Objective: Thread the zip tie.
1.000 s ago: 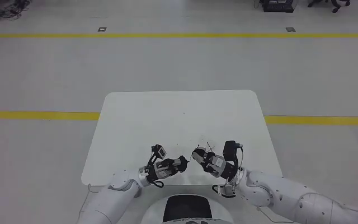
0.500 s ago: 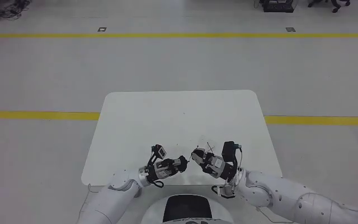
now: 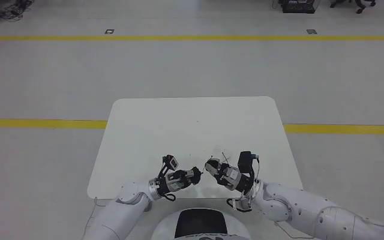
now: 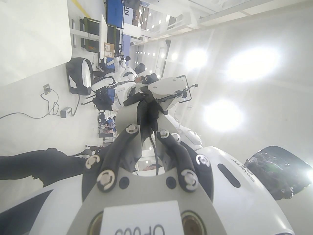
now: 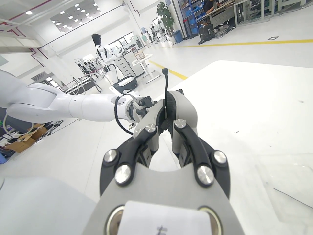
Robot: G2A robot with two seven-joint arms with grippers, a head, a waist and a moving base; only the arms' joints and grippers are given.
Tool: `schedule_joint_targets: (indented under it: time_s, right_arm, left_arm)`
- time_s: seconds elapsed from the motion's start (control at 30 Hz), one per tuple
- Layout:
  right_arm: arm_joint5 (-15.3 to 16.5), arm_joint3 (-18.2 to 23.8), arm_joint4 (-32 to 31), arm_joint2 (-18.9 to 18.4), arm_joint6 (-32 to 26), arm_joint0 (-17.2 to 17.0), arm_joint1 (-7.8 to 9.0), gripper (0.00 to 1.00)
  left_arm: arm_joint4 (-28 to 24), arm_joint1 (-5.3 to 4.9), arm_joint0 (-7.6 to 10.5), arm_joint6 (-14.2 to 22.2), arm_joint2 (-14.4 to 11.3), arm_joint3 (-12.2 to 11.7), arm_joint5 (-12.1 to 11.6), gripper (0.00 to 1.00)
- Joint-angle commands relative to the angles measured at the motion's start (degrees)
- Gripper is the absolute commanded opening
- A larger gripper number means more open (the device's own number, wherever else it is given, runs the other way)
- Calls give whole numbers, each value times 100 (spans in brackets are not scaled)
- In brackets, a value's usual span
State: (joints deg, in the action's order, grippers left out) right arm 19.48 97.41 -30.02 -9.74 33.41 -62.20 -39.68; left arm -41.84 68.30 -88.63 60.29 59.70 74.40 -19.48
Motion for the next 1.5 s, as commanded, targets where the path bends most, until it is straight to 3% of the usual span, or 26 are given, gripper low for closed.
schedule_joint_targets:
  time_s: [0.0,1.47]
  right_arm:
    - [0,-4,8,0,-9,0,-5,0]
    - [0,-113,121,0,-299,-17,-68,0]
  left_arm:
    - [0,0,0,0,0,0,0,0]
    - [0,0,0,0,0,0,0,0]
